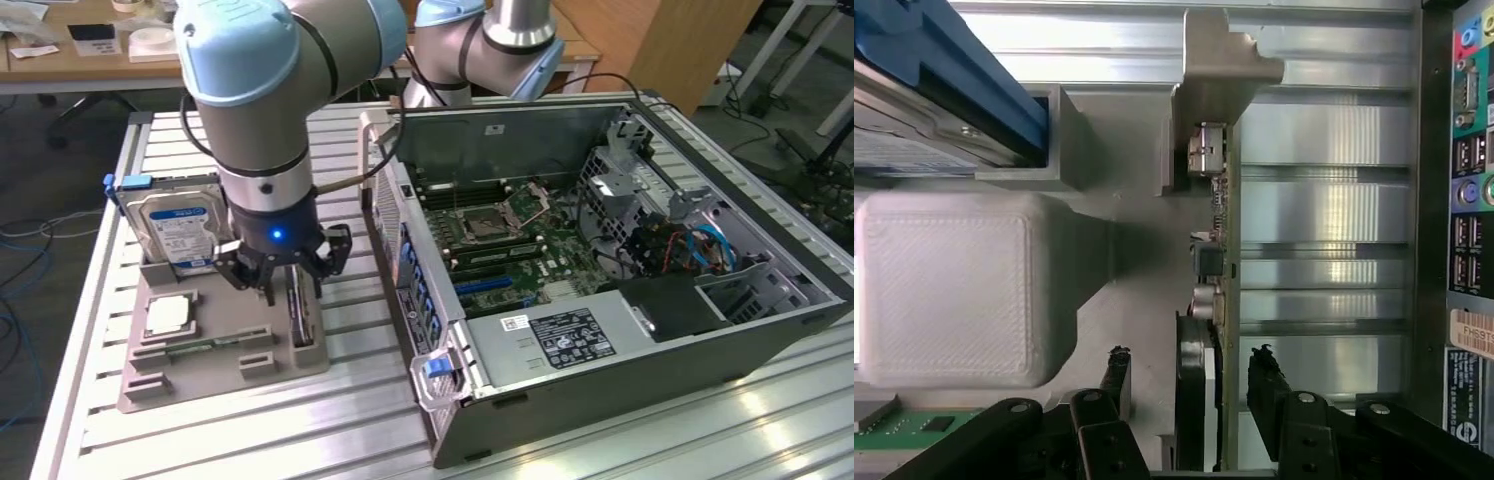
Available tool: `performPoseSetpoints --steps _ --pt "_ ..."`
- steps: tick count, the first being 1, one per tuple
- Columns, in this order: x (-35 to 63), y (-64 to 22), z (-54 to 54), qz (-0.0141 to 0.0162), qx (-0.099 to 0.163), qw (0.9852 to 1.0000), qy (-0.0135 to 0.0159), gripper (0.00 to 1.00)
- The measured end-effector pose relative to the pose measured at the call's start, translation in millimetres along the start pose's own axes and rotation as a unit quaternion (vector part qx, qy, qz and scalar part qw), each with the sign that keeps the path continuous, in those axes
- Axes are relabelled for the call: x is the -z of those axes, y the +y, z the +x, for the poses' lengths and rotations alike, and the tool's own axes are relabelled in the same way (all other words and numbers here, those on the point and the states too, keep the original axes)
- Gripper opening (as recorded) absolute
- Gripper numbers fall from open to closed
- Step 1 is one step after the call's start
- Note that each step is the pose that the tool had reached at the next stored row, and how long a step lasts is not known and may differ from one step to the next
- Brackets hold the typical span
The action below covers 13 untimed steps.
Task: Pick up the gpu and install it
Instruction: 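Pick up the gpu and move the gpu toward the slot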
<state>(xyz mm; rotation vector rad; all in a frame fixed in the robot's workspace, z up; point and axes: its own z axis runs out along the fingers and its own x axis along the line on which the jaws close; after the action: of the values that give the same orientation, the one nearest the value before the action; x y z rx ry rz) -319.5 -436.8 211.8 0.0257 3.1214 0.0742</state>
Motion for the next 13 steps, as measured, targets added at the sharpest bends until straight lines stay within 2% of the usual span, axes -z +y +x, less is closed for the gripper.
performPoseSetpoints --steps 2,9,10,11,12,13 --pt "-3.0 -0.1 0.1 0.0000 0.000 1.0000 0.0000 0.59" --pt "-3.0 -0.1 0.1 0.0000 0.000 1.0000 0.0000 0.59" --pt "-3.0 -0.1 0.1 0.0001 0.000 1.0000 0.0000 0.58" --pt "-3.0 -0.1 0.1 0.0001 0.000 1.0000 0.0000 0.51" --pt "-3.0 -0.2 0.1 0.0003 0.000 1.0000 0.0000 0.51" --pt "-3.1 -0.2 0.0 0.0003 0.000 1.0000 0.0000 0.45"
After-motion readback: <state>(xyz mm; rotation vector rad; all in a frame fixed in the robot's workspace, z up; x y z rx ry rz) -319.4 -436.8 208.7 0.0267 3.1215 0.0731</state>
